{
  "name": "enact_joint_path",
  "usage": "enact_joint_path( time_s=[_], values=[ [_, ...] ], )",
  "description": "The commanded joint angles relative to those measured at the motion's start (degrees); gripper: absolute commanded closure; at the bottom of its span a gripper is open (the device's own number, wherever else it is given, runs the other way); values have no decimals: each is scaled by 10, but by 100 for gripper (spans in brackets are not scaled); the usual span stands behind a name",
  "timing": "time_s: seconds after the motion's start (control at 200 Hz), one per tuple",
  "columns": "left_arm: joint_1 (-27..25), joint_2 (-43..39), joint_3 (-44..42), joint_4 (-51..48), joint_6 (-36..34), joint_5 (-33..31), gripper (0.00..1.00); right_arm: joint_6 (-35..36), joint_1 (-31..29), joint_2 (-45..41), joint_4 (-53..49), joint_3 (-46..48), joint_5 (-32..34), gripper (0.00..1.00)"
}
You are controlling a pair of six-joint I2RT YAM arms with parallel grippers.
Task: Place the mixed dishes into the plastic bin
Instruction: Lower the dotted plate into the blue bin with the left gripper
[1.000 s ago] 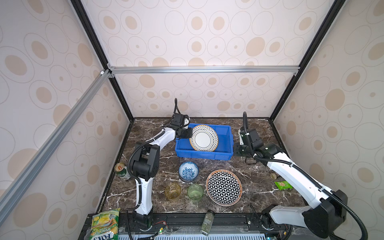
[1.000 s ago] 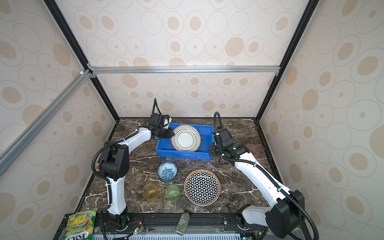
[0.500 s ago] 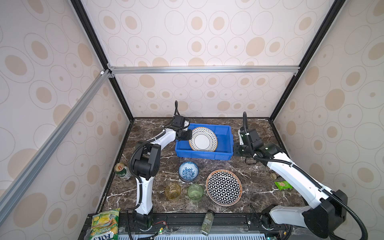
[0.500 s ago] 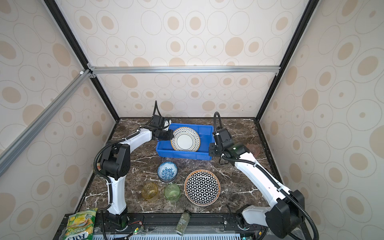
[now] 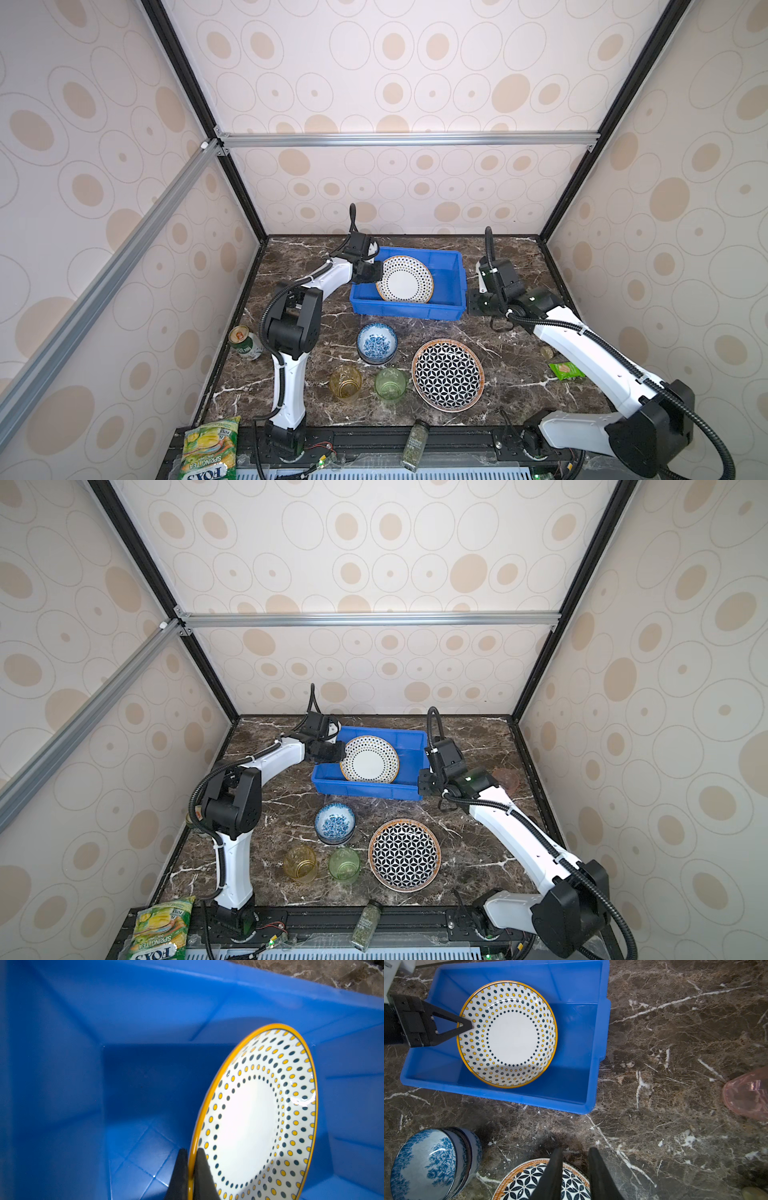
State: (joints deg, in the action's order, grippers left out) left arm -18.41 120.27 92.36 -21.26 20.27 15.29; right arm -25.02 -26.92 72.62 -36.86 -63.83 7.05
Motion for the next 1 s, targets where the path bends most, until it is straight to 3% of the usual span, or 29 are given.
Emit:
enact_joint_path(
  time_s=[0.0, 0.555, 0.996],
  values=[
    [6, 20, 0, -33, -10, -60, 100, -2, 2, -14, -1, 8, -5, 73],
    [-16, 18, -19, -36, 14, -94, 100, 1, 2, -20, 4, 24, -7, 73],
    [-41, 43, -20, -60, 21, -160, 97, 7, 2, -16, 6, 36, -13, 73]
  ],
)
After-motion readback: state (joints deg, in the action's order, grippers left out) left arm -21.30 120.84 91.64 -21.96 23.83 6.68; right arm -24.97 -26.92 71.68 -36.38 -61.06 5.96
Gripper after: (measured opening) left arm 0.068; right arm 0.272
